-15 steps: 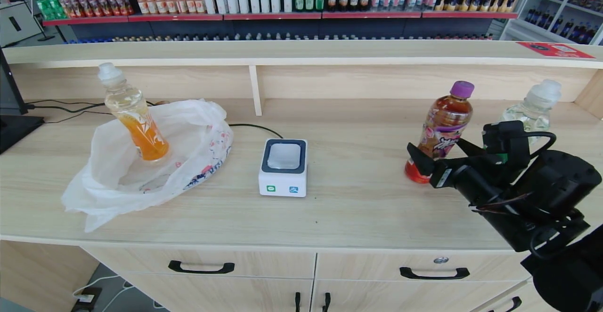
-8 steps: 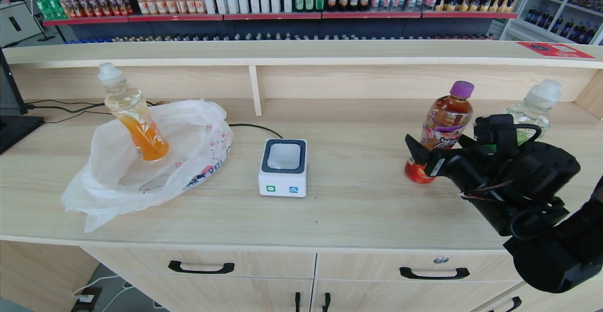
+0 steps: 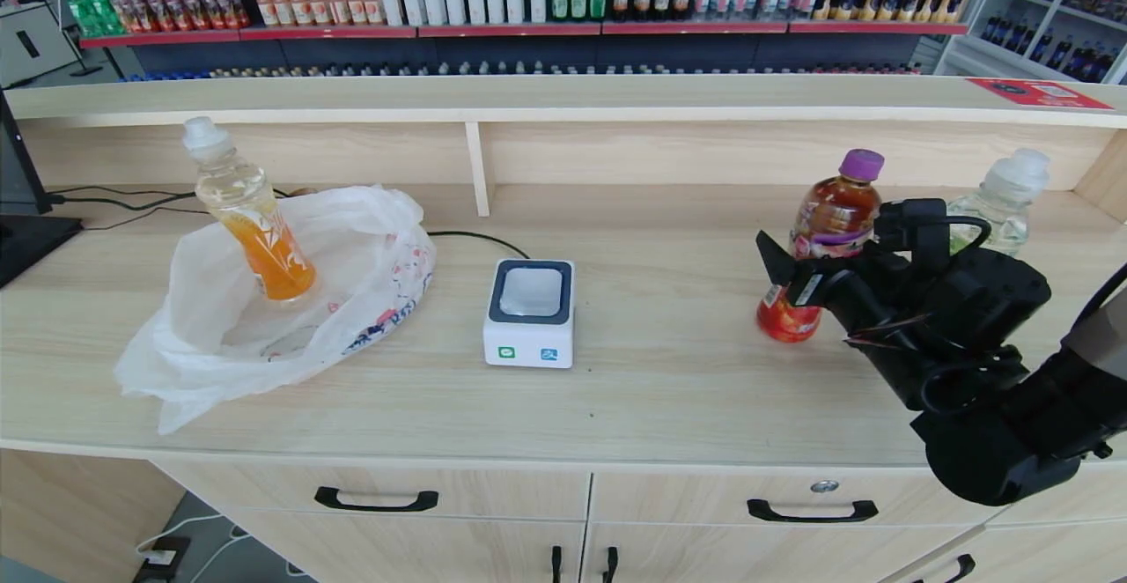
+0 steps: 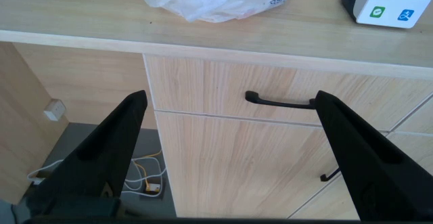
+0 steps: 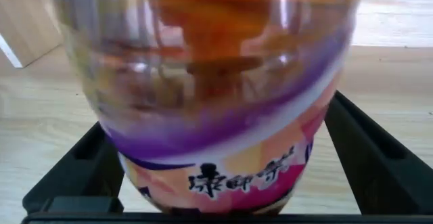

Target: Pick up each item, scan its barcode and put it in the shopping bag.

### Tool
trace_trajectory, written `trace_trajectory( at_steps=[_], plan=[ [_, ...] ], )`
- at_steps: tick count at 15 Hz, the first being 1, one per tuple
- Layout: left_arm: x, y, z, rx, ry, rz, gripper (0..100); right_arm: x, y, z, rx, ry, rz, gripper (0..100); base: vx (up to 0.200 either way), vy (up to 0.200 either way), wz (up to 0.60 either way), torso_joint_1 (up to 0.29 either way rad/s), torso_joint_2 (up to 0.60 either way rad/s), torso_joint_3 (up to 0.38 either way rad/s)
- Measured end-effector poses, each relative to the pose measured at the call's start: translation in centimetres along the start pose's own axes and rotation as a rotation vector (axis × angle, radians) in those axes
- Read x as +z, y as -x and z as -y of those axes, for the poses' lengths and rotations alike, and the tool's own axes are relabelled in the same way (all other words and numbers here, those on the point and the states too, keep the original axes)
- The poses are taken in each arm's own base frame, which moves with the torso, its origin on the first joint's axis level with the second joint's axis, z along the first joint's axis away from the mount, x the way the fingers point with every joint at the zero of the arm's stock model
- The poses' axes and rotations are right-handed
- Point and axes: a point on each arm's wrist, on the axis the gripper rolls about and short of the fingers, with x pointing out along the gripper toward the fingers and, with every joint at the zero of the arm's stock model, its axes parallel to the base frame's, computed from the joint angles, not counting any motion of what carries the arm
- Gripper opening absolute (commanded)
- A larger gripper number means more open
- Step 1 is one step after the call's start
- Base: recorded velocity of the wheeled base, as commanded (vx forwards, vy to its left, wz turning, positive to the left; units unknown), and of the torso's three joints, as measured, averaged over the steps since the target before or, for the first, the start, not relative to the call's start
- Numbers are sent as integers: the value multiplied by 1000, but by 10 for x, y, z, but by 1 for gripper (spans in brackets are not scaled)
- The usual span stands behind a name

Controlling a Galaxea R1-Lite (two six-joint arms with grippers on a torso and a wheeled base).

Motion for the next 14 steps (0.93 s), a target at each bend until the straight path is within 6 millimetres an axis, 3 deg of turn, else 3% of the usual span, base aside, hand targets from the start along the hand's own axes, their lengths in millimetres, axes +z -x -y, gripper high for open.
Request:
trace_trajectory(
  at_steps=[5,6,14],
  plan=[
    [0,0,0,0,0,0,100,-6,-4,2,-8,-7,-8,100,0,0,0,0,0,0],
    [0,0,0,0,0,0,100,-7,-5,2,-8,-7,-9,0,0,0,0,0,0,0],
    [0,0,0,0,0,0,100,-3,-5,3,-10,-20,1,0,0,0,0,0,0,0]
  ],
)
